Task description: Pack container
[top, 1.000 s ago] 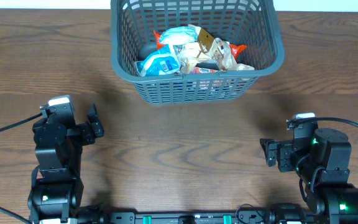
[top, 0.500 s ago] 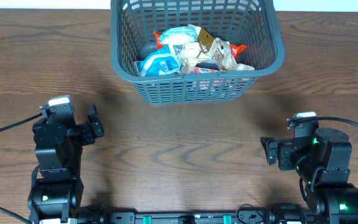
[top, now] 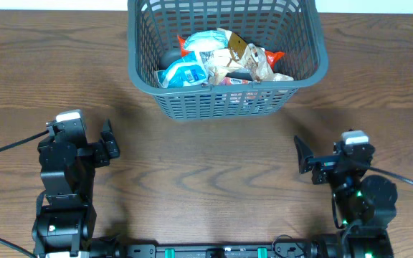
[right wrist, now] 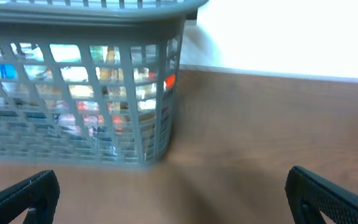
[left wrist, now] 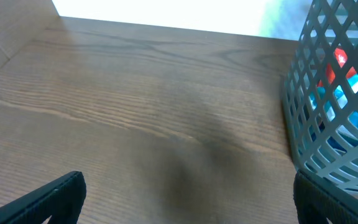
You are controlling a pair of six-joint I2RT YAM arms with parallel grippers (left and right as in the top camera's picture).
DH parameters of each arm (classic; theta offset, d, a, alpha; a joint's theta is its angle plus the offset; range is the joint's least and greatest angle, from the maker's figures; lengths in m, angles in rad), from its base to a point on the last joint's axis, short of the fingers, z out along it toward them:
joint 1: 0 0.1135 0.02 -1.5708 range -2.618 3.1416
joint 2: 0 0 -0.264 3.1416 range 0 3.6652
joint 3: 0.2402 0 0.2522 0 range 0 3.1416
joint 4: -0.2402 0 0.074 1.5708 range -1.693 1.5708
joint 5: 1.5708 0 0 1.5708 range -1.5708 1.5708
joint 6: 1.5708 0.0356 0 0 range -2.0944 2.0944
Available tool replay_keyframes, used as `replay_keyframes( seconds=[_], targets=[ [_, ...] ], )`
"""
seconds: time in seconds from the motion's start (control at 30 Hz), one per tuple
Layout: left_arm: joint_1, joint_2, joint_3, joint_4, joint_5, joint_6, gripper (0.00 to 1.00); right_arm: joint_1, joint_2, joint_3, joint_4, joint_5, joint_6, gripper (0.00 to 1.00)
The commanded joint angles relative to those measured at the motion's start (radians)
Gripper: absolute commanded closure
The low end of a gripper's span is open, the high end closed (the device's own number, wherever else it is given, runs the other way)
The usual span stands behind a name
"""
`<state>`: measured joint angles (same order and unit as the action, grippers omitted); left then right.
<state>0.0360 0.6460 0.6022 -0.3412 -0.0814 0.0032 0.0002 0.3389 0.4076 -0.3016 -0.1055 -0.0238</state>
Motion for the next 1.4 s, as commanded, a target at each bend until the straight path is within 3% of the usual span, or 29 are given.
replay_keyframes(
  seconds=[0.0, 0.3, 0.47, 0.7, 1.0, 1.37],
  targets=[
    [-0.005, 0.0, -0.005, -0.002, 0.003, -0.005, 0.01, 0.001, -0.053, -0.086, 0.103, 0.017, 0.027, 0.01],
    [-0.005, 0.0, -0.005, -0.002, 0.003, -0.005, 0.01, 0.024, -0.063, -0.304, 0.486, 0.103, 0.022, 0.01],
    [-0.005, 0.0, -0.005, -0.002, 0.003, -0.005, 0.01, 0.042, -0.063, -0.393, 0.599, 0.102, -0.011, 0.01],
    [-0.005, 0.0, -0.005, -0.002, 0.003, -0.005, 0.01, 0.066, -0.071, -0.402, 0.555, 0.106, -0.072, 0.01],
    [-0.005, 0.0, -0.005, -0.002, 0.003, -0.005, 0.01, 0.066, -0.201, -0.402, 0.229, 0.099, -0.06, 0.01],
    [-0.005, 0.0, -0.005, -0.002, 0.003, -0.005, 0.01, 0.065, -0.325, -0.402, 0.225, 0.101, -0.063, 0.01]
  ],
)
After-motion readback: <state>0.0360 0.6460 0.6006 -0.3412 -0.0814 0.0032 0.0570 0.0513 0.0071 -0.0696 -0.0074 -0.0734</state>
